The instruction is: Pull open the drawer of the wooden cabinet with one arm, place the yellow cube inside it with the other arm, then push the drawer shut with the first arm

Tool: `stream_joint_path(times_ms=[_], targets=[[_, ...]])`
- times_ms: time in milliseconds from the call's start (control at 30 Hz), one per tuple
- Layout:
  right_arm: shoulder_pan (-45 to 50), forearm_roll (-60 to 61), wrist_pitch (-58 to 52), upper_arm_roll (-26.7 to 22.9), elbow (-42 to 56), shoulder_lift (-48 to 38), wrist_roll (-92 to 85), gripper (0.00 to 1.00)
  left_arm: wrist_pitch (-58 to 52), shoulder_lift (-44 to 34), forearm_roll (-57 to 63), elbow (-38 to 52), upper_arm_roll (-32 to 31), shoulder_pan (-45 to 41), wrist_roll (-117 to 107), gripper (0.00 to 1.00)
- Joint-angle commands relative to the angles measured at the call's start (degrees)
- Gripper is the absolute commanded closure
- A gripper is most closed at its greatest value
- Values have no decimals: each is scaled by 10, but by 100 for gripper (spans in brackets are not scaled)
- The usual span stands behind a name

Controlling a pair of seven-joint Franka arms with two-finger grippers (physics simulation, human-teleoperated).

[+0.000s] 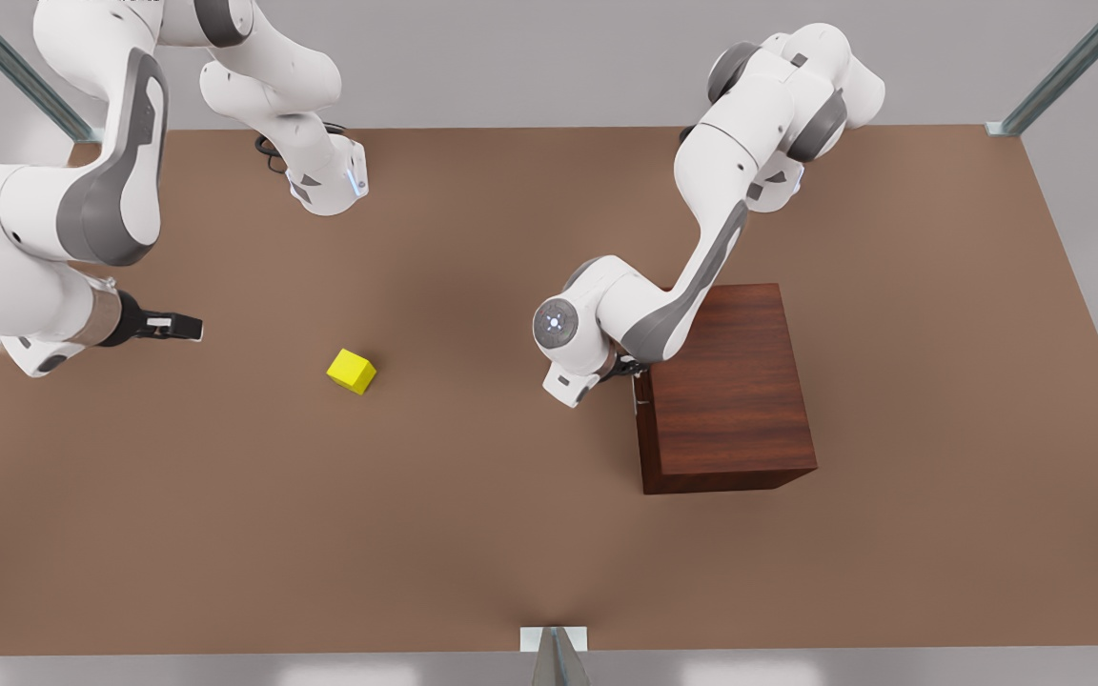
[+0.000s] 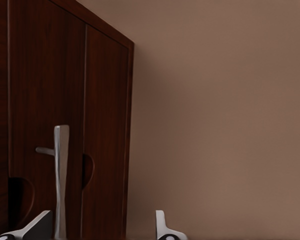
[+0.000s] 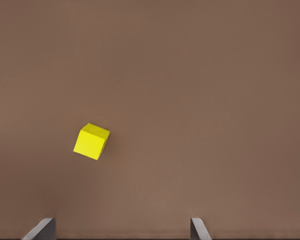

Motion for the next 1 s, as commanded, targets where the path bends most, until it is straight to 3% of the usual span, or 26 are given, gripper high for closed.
stream_joint_path(times_ms=[0,767,967], targets=[[1,2,-9,1,-7,-2,30,0,0,0,-1,0,0,0,-64,0],[4,-1,7,1,-4,-5,47,0,-1,12,-21,20,-5,-16,-78,0],[1,2,3,-1,-6,-3,48,0,-14,16,-20,60,-4,-19,-77,0]])
